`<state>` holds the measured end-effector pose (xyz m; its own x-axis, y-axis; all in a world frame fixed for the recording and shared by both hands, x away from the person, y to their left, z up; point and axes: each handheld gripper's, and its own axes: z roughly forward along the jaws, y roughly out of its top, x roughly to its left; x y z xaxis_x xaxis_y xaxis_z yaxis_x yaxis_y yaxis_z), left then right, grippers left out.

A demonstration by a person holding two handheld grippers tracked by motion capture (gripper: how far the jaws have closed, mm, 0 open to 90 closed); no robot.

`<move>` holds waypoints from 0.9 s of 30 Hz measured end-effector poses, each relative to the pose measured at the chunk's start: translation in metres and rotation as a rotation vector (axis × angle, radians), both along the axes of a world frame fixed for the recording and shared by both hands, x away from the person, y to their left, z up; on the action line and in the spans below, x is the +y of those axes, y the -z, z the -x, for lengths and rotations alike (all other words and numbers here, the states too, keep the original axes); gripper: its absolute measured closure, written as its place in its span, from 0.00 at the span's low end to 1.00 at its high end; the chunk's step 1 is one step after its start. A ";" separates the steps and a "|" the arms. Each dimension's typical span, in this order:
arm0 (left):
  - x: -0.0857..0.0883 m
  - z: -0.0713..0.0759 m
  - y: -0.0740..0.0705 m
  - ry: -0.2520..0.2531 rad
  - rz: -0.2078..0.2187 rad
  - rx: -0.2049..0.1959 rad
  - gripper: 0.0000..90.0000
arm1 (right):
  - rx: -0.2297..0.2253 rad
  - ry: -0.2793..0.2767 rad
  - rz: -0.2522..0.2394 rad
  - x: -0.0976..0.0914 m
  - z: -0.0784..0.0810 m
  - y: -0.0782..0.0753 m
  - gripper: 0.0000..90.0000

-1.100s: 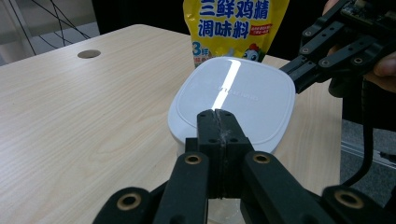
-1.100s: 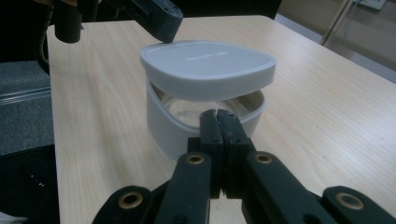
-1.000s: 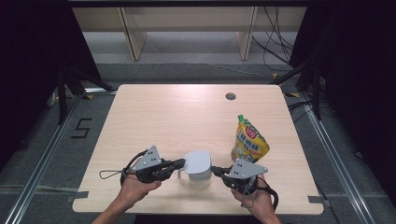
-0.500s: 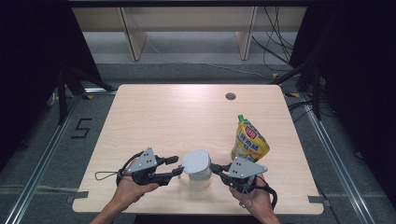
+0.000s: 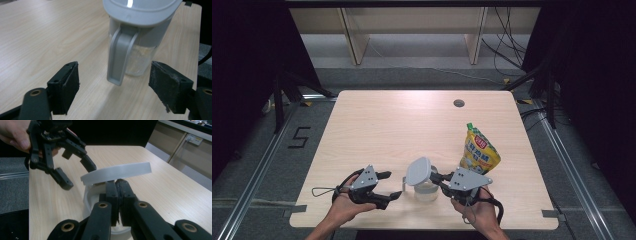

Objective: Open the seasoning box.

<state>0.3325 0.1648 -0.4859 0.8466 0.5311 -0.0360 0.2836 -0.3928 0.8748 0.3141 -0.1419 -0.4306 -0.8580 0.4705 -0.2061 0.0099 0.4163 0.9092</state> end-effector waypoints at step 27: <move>0.000 -0.003 0.006 -0.015 -0.007 0.020 0.24 | -0.016 -0.065 0.022 0.033 0.001 -0.003 0.95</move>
